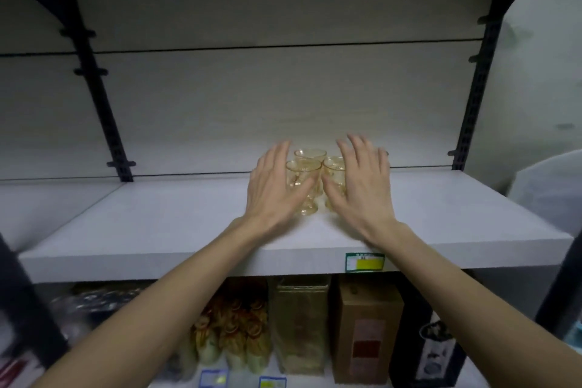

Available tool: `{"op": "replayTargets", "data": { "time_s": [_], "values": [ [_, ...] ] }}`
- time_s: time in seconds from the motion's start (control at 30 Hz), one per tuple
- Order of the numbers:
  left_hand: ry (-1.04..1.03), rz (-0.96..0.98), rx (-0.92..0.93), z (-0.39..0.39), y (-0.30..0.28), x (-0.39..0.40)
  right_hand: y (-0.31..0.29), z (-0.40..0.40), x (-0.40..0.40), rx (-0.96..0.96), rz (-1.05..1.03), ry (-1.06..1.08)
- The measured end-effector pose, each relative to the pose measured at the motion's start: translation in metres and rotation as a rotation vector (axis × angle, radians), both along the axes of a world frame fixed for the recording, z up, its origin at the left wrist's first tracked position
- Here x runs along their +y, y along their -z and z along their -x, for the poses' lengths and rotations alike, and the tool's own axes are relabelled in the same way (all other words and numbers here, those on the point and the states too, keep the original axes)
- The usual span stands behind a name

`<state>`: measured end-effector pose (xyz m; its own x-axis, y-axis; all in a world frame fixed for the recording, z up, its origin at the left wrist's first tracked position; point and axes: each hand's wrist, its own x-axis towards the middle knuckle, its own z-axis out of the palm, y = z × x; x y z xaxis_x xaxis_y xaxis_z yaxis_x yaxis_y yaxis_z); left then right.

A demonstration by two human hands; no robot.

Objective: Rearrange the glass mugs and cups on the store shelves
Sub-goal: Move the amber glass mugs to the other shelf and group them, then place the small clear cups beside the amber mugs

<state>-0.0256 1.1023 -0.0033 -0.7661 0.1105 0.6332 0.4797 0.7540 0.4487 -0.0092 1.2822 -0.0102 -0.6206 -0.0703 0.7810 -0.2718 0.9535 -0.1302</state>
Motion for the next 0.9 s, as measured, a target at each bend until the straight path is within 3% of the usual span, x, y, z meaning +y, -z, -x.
{"op": "replayTargets", "data": {
  "time_s": [0.1,0.23,0.37,0.57,0.7,0.9],
  "values": [
    [-0.094,0.023,0.112,-0.018,-0.007,-0.034,-0.009,-0.010,-0.021,0.157,0.005,-0.103],
    [-0.230,0.202,0.296,-0.055,-0.003,-0.105,-0.019,-0.025,-0.084,0.268,0.104,-0.285],
    [-0.331,0.298,0.419,-0.101,0.008,-0.189,-0.011,-0.049,-0.173,0.255,0.134,-0.469],
    [-0.511,0.253,0.601,-0.178,0.024,-0.346,0.019,-0.095,-0.331,0.168,0.117,-0.724],
    [-0.662,0.354,0.436,-0.224,0.033,-0.457,0.038,-0.128,-0.453,0.089,-0.067,-0.855],
    [-0.943,0.470,-0.170,-0.261,0.059,-0.635,0.054,-0.148,-0.636,-0.215,-0.299,-0.786]
  ]
}}
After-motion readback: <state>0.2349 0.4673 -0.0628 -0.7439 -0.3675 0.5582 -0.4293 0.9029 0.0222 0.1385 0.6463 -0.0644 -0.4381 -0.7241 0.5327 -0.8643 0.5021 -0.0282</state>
